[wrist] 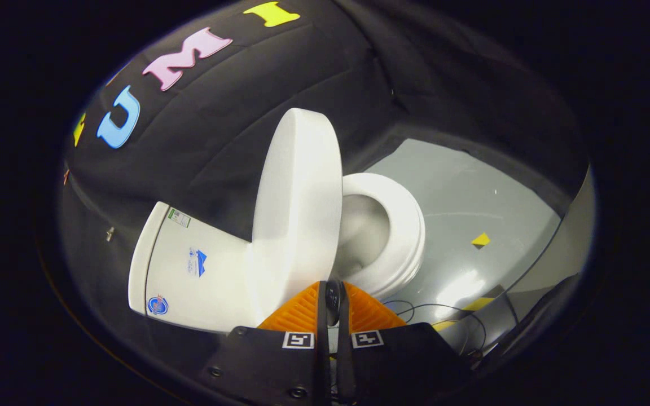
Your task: Open the toilet lid.
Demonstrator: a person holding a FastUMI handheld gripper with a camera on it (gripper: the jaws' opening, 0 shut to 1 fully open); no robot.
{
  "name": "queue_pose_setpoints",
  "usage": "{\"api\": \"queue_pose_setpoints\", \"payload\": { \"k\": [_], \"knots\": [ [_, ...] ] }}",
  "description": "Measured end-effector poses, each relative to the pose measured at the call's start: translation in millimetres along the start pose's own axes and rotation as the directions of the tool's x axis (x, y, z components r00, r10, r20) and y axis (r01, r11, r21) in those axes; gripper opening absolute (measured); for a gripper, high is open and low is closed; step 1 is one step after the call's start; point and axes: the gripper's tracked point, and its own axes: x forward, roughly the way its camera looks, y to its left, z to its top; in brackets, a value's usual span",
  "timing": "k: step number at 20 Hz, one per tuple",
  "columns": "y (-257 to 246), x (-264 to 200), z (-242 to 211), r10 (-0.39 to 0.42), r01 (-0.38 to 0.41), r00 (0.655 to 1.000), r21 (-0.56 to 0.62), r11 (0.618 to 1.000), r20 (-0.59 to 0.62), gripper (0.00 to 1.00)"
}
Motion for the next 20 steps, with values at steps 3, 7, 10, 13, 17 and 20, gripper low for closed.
{"api": "queue_pose_setpoints", "payload": {
  "k": [3,7,10,13,17,20],
  "knots": [
    [20.7,-10.8,4.1,-0.070,0.073,0.996,-0.057,0.996,0.059,0.10],
    [45.8,-22.6,5.3,-0.103,0.114,0.986,-0.087,0.990,0.130,0.10],
    [64.7,-30.8,4.4,-0.108,0.129,0.980,-0.115,0.985,0.169,0.10],
    [85.8,-37.2,2.3,-0.112,0.151,0.969,-0.170,0.974,0.220,0.09],
    [119.5,-48.6,-2.5,-0.096,0.160,0.957,-0.221,0.962,0.274,0.10],
    [150.1,-55.9,-11.2,-0.064,0.159,0.947,-0.290,0.944,0.314,0.10]
  ]
}}
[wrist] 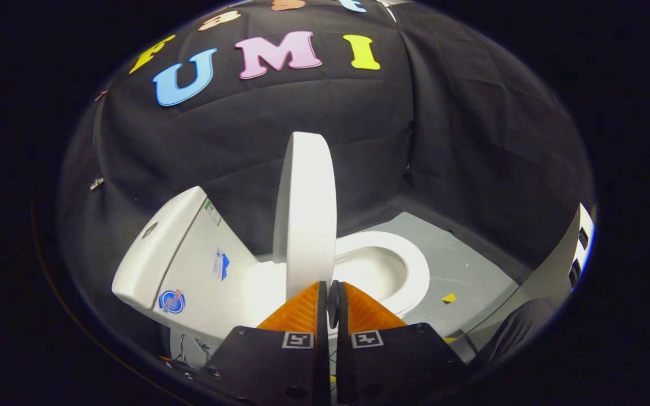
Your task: Open the toilet lid.
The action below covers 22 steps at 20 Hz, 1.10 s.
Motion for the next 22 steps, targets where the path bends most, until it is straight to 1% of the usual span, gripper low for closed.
{"api": "queue_pose_setpoints", "payload": {
  "k": [6,10,12,13,16,18,20,22],
  "knots": [
    [57.1,-16.9,2.3,0.032,-0.018,0.996,-0.157,0.988,0.089,0.10],
    [98.3,-18.8,1.4,0.040,0.000,0.988,-0.255,0.967,0.150,0.09],
    [115.9,-20.0,-0.3,0.058,-0.003,0.984,-0.308,0.952,0.169,0.10],
    [120.8,-18.4,-1.2,0.059,0.004,0.982,-0.329,0.944,0.182,0.14],
    [127.9,-17.3,-3.2,0.044,0.027,0.980,-0.351,0.936,0.192,0.14],
    [135.2,-20.6,-4.6,0.057,0.011,0.983,-0.358,0.934,0.177,0.15],
    [148.5,-21.5,-9.0,0.089,-0.027,0.984,-0.364,0.931,0.153,0.15],
    [164.2,-22.6,-15.4,0.127,-0.069,0.983,-0.383,0.921,0.129,0.14]
  ]
}}
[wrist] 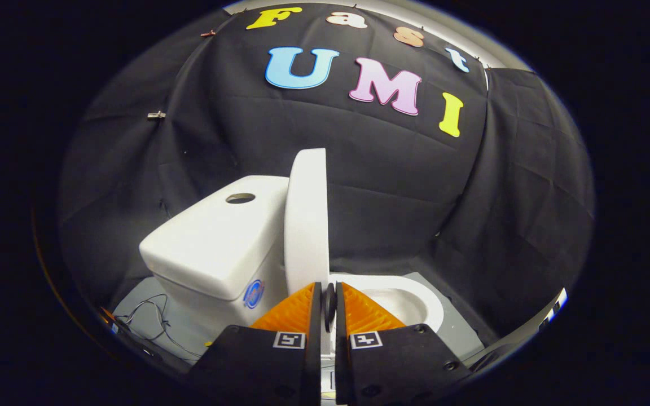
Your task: Open the toilet lid.
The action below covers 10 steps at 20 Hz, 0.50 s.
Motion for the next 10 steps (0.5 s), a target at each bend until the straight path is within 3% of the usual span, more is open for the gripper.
{"api": "queue_pose_setpoints", "payload": {
  "k": [10],
  "knots": [
    [12.7,-2.1,2.2,0.000,0.001,1.000,-0.045,0.999,0.011,0.15]
  ]
}}
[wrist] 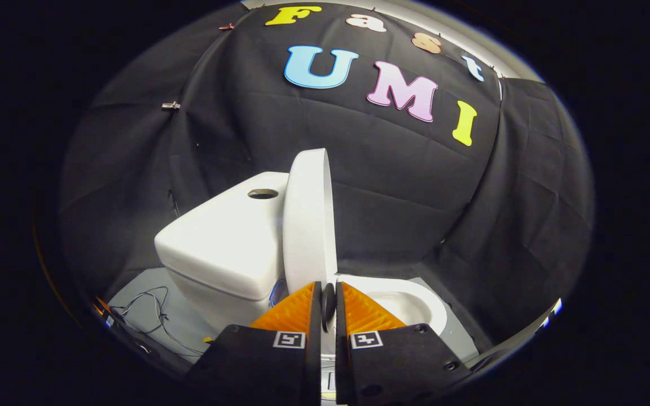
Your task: Open the toilet lid.
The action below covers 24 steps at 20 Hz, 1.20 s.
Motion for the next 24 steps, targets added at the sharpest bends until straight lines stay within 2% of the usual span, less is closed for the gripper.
{"api": "queue_pose_setpoints", "payload": {
  "k": [1,3,6,12,19,24],
  "knots": [
    [6.5,0.0,-1.8,0.030,-0.030,1.000,0.004,1.000,-0.002,0.19],
    [11.0,-3.5,-8.6,0.055,-0.056,0.998,-0.026,0.998,-0.026,0.52],
    [-5.2,-10.6,-7.1,0.015,-0.016,1.000,-0.050,0.999,-0.017,1.00],
    [-27.9,-30.4,26.9,0.025,-0.026,0.999,0.027,0.999,0.041,0.99],
    [-89.7,-61.0,127.1,0.045,-0.075,0.975,0.131,0.989,0.218,0.99],
    [-147.0,-85.7,181.9,0.012,-0.050,0.945,0.107,0.993,0.326,0.99]
  ]
}}
